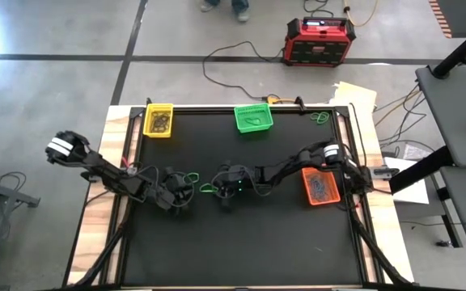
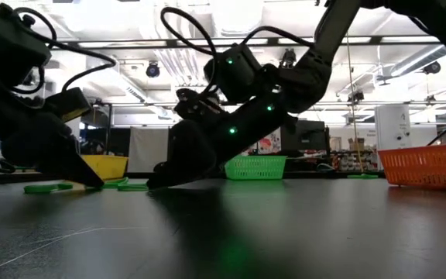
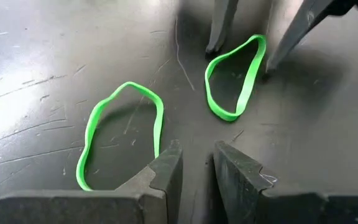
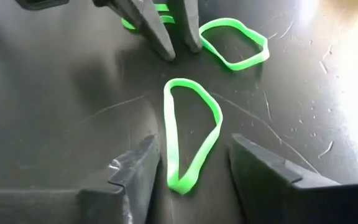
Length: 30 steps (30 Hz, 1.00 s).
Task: Sort rubber bands into baskets
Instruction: Put the green rubber band into the green bin
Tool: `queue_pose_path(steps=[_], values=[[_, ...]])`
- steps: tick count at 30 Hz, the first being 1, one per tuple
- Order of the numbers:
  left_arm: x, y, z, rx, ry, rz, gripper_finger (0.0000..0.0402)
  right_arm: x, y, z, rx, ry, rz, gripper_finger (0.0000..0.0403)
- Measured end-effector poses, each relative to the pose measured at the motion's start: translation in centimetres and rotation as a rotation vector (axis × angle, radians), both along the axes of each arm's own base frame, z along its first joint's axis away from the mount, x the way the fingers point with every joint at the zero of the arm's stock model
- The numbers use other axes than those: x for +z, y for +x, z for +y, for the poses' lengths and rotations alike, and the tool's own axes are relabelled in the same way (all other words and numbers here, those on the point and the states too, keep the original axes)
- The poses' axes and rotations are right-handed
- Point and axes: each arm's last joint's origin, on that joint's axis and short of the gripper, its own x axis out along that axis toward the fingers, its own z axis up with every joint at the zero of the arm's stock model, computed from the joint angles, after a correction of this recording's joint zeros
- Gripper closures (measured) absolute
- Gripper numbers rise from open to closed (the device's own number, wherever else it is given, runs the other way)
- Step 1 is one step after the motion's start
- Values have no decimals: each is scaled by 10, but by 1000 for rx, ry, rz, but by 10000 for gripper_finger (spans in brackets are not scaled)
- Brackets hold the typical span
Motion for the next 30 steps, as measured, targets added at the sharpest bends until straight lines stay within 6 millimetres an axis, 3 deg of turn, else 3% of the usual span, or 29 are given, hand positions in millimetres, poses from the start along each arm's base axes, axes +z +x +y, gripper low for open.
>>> queue_pose_path(steps=[12,15,19,23,27,30], values=[[-5,4,-1,9,51,-4,324,-4,-2,7,-50,-43,70,381],[-6,5,-2,17,57,-17,324,7,-3,8,-51,-10,64,389],[-8,6,-2,23,65,-20,324,35,-9,10,-17,-24,76,390],[-12,7,-3,50,50,-27,324,82,-20,0,-48,-105,70,391],[-14,7,-8,51,37,-60,324,120,-39,-29,-156,-247,116,391],[-11,10,-17,-23,-14,-112,324,147,-58,-62,-279,-319,142,391]])
